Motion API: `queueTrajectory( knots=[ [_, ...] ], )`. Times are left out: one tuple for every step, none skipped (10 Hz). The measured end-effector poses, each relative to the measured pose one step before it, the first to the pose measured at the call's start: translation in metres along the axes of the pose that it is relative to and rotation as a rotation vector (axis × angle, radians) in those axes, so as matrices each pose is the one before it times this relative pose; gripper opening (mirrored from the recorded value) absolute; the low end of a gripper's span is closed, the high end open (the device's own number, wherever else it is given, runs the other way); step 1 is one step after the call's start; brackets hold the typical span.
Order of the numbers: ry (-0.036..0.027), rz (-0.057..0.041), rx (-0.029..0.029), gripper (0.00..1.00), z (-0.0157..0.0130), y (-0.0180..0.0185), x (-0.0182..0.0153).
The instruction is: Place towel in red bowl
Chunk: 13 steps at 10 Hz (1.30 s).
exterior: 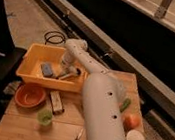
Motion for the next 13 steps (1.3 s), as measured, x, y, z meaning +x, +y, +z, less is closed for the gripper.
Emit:
queueTrajectory(
  knots=[
    [-0.01229,-0.01318,-0.00843,0.59,-0.00049,-0.00058,0.00106],
    [-0.00580,-0.00781,-0.00617,0.51,-0.00042,-0.00020,0.00105],
    [-0.00250,-0.00865,-0.00667,0.41,-0.00025,0.00122,0.00062],
    [-0.00274,-0.00762,-0.00349,0.31,-0.00111,0.00103,0.00060],
    [-0.00260,-0.00404,-0.00072,0.21,-0.00193,0.00066,0.00046],
    [-0.00410,-0.00416,0.00015,0.08,-0.00305,0.00166,-0.00041],
    [-0.01226,-0.00241,0.00597,0.02,-0.00525,-0.00084,-0.00220],
    [-0.01268,-0.00153,0.00854,0.00,-0.00840,-0.00207,-0.00118],
    [-0.01529,-0.00310,0.00842,0.00,-0.01032,-0.00109,-0.00362],
    [-0.02586,-0.00905,0.01081,0.00,-0.01710,-0.00017,-0.00699],
    [-0.02722,-0.00710,0.00567,0.00,-0.01778,-0.00046,-0.00672],
    [-0.02585,-0.00590,0.00464,0.00,-0.01745,-0.00111,-0.00567],
    [-0.03465,-0.01065,0.00305,0.00,-0.02271,-0.00013,-0.00841]
  ],
)
